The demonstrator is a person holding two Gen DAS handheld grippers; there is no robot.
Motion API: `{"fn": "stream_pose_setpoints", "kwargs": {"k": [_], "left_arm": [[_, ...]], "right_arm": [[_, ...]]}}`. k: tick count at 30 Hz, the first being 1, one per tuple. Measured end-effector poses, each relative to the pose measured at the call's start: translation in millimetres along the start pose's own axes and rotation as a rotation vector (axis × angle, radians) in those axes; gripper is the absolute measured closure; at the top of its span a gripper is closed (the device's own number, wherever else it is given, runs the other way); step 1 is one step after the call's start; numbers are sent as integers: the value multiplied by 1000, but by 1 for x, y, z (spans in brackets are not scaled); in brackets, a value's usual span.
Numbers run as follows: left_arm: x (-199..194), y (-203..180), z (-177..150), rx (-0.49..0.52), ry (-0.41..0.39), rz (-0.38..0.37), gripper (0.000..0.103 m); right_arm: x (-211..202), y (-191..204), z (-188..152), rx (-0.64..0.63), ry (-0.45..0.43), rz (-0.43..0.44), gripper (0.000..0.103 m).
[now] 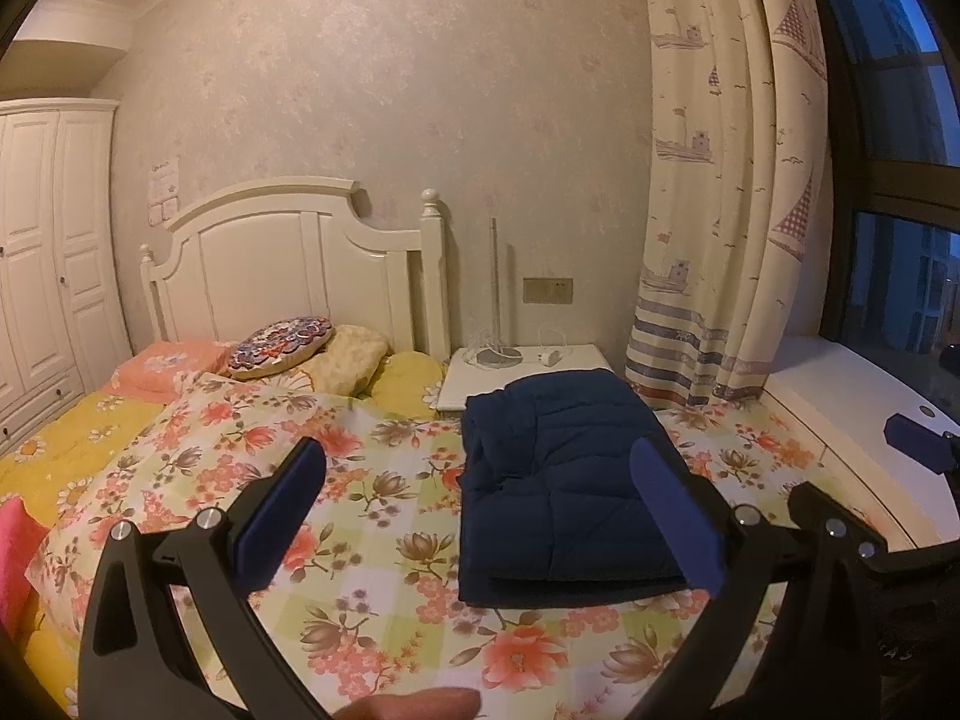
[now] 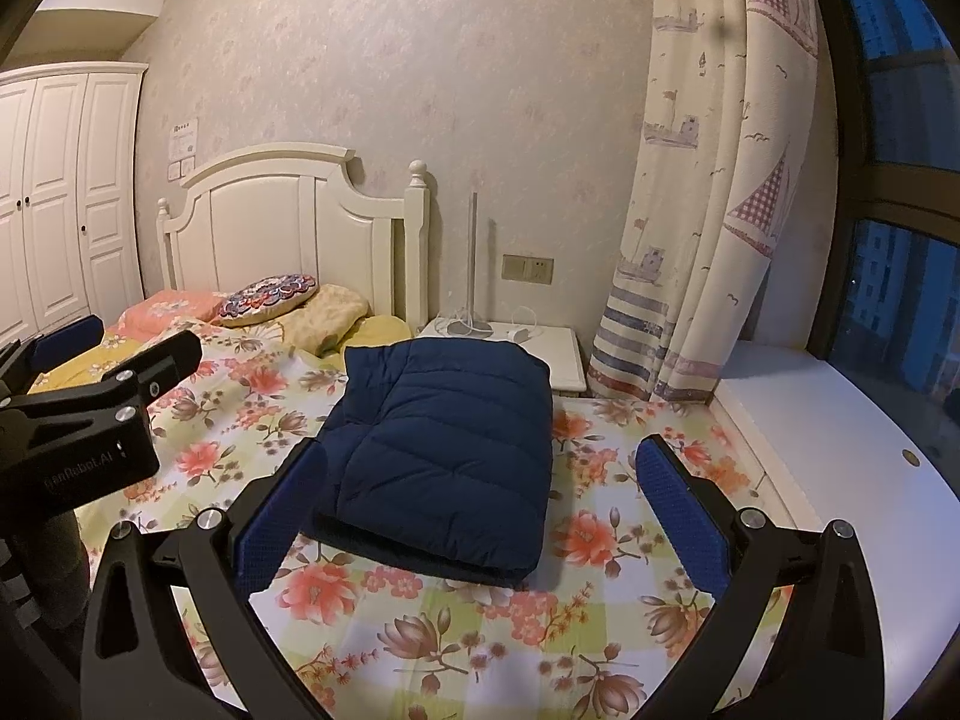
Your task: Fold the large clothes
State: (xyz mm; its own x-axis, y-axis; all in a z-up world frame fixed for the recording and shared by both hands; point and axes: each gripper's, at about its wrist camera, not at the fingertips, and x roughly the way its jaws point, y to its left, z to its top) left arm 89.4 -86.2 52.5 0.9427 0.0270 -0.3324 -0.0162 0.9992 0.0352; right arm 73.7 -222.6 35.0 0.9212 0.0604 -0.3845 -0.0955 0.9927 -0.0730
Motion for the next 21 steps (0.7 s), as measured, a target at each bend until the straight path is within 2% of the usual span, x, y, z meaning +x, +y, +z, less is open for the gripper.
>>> {"fn": "stream_pose_setpoints", "kwargs": {"k": [5,8,10,13,16,18,20,21], "left_arm": [[10,-7,-5,24,47,-67,2],[13,-11,-11,35,31,-64,2],[18,-13,-15,54,26,-34,2],[37,-2,-19,31,83,-64,2],[73,23,-27,27,188,-88,2],[96,46,-34,36,243,-64,2],[129,90,-42,20,310,4,2],[152,125,-46,3,356,69,2]], "right_arm": [[4,0,-3,-1,14,1,4],[7,-2,-5,-3,22,-1,4],[10,-4,-8,-7,31,-6,4],[17,-15,-13,8,56,-28,4],[24,-33,-18,19,79,-62,4],[31,-63,-20,9,95,-131,4],[42,-107,-24,-2,139,-245,4],[47,-136,-27,2,168,-304,4]]}}
